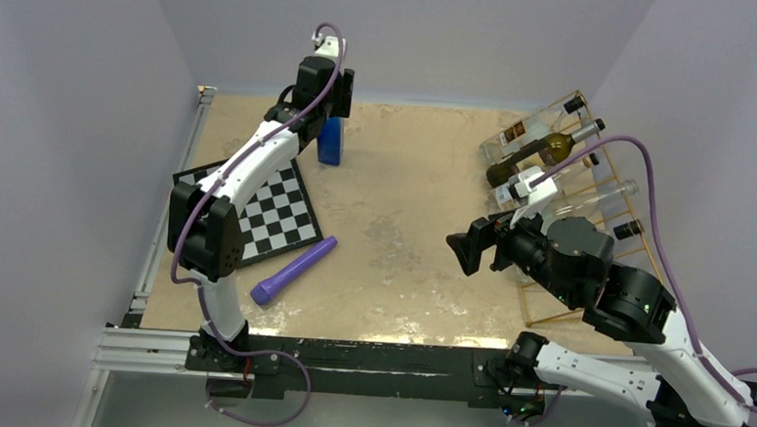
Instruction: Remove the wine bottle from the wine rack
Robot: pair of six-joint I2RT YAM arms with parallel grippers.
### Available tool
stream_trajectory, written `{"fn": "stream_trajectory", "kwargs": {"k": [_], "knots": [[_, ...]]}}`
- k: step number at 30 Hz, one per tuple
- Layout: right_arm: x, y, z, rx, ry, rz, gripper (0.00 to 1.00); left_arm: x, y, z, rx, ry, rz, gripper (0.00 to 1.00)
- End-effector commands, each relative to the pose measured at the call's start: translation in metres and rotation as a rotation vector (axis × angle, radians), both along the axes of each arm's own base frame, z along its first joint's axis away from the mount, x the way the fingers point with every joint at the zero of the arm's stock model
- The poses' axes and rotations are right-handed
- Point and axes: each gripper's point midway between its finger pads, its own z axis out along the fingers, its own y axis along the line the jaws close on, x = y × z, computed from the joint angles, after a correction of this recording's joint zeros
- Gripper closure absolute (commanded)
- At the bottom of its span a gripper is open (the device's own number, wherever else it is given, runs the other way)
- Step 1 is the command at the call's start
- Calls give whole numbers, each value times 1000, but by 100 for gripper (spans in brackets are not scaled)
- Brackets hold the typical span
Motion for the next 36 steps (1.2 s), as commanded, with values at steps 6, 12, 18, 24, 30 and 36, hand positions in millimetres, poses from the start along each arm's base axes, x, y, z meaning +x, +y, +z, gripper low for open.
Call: {"fn": "stream_trajectory", "kwargs": {"k": [6,12,18,24,30,36], "knots": [[3,-5,22,17,-49,-17,1,15,-5,78,-178,-234,-44,66],[-2,-13,26,23,-45,-26,1,14,-6,75,-184,-220,-64,38],[-4,-14,22,66,-13,-50,1,3,-2,91,-176,-228,-75,18],[1,-24,14,89,40,-149,1,-26,3,133,-166,-287,-117,1],[12,-37,8,131,64,-303,1,-75,16,167,-198,-314,-136,1],[26,-50,10,147,8,-416,3,-164,31,181,-260,-365,-217,1]]}}
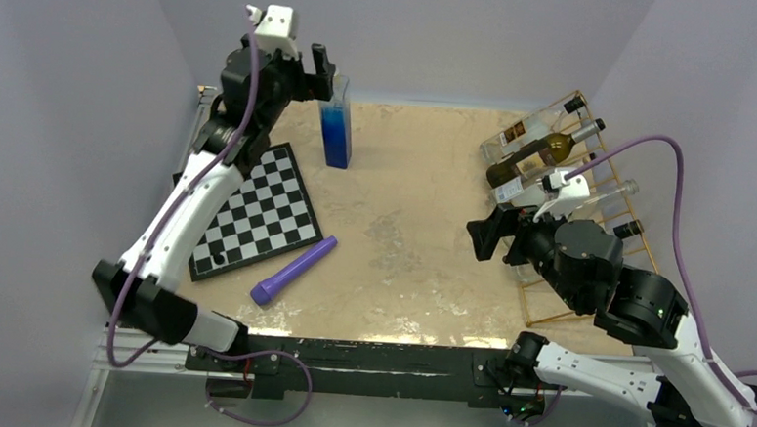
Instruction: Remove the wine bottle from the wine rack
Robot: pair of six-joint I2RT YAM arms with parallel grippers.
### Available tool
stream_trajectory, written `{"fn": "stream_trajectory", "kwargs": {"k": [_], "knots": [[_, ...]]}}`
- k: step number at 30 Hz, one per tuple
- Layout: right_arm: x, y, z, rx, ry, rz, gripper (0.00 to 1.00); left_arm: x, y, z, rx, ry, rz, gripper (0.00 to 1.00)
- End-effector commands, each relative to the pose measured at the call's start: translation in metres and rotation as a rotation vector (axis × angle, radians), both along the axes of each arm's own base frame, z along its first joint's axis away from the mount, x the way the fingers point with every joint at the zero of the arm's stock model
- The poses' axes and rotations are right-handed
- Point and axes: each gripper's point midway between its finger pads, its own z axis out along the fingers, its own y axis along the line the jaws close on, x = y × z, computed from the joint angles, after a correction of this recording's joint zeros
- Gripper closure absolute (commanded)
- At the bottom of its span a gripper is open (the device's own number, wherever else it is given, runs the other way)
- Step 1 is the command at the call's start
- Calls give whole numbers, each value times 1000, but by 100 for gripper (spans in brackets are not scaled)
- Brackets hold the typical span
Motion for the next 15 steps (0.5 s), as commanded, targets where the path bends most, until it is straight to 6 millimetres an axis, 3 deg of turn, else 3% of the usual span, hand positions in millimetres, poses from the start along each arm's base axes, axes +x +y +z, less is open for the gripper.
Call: {"fn": "stream_trajectory", "kwargs": {"k": [1,5,8,9,15], "knots": [[18,-15,5,26,-54,-159,4,-66,7,9,-52,-40,-87,1],[31,-40,0,-59,-52,-350,6,-125,5,-18,-66,-2,-209,2],[37,-56,-10,-111,-19,-460,6,-164,-1,-58,-75,75,-306,2],[39,-62,-15,-119,-4,-495,6,-178,-2,-61,-84,78,-341,2],[47,-121,-44,-116,80,-792,14,-229,-5,-143,-128,202,-440,2]]}}
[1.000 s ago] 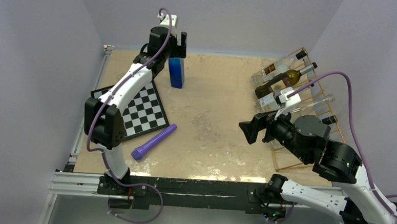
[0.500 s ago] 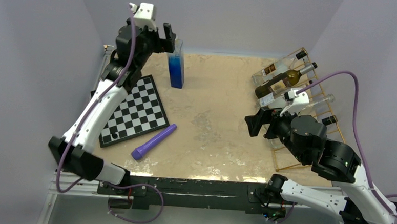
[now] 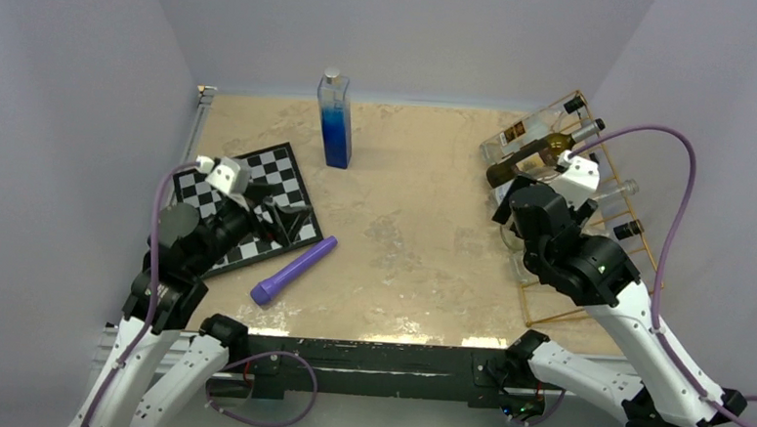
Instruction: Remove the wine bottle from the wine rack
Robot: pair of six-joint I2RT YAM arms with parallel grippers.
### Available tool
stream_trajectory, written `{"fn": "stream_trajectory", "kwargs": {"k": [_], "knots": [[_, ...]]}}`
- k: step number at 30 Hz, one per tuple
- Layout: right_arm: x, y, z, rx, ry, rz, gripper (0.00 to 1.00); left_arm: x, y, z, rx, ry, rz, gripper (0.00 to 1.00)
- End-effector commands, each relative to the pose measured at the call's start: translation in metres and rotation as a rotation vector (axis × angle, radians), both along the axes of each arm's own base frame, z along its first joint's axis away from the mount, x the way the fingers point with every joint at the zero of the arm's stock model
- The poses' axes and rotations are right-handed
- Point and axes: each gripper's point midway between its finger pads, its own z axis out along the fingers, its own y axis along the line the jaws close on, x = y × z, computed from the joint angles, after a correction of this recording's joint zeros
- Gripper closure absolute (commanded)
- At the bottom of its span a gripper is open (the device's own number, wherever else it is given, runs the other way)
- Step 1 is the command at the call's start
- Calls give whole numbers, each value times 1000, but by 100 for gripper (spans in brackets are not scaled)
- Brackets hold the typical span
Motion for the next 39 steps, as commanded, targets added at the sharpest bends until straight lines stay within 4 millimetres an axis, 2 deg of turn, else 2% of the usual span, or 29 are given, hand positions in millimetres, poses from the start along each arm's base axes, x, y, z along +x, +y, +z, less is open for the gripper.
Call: {"fn": "stream_trajectory", "kwargs": {"k": [1,3,7,10,16,28,39], "knots": [[-5,-54,-5,5,-23,-271,16,-31,-8,-67,-4,148,-95,2],[-8,-72,-6,-10,-28,-359,18,-36,-2,-86,21,162,-77,2],[-14,-105,-18,-17,-23,-551,27,-39,-1,-83,35,156,-77,2],[-18,-128,-25,-12,-16,-670,27,-42,-7,-82,33,165,-118,3],[-10,-164,-44,30,32,-784,23,-49,-9,-78,24,145,-142,4],[23,-201,-59,41,7,-863,24,-52,-6,-74,21,121,-131,4],[17,-223,-66,-45,12,-989,25,-44,-1,-80,41,146,-83,7]]}}
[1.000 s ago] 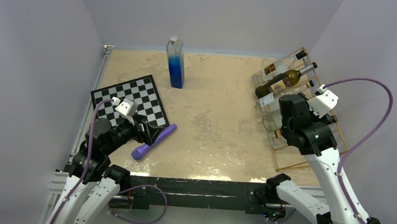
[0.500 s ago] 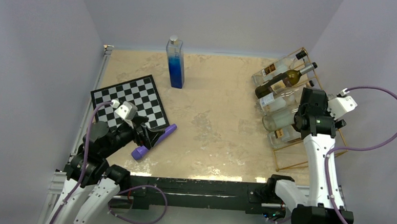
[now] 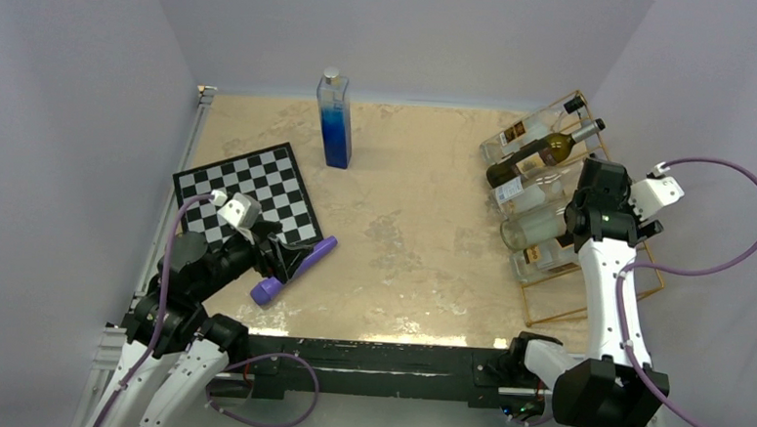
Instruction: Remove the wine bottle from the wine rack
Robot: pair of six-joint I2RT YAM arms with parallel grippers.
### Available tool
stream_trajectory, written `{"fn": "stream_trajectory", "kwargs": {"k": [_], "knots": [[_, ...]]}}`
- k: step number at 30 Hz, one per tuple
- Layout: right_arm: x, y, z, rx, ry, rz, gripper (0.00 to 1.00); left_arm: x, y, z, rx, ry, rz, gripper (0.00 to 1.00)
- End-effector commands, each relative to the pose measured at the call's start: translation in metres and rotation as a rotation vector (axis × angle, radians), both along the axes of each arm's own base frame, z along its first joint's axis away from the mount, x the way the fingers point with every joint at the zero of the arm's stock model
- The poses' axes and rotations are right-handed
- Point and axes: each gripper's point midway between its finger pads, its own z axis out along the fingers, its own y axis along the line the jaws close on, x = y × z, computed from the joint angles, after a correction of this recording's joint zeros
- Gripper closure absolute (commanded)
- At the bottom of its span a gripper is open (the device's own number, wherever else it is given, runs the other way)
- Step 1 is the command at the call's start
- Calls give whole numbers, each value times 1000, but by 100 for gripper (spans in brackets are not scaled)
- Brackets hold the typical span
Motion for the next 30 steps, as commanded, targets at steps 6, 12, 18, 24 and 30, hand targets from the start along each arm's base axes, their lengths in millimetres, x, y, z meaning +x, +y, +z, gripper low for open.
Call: {"fn": "stream_trajectory", "kwargs": {"k": [6,12,18,24,30], "knots": [[-2,-19,-5,-64,26,-137,24,13,-1,-7,14,61,39,9],[8,-24,-28,-21,40,-138,25,16,4,-9,9,51,76,9],[14,-28,-38,-9,53,-147,29,17,8,-10,18,51,103,9],[11,-29,-32,-21,44,-153,47,16,6,-10,24,49,97,10],[1,-27,-16,-37,14,-148,68,15,5,-9,20,49,90,10]]}}
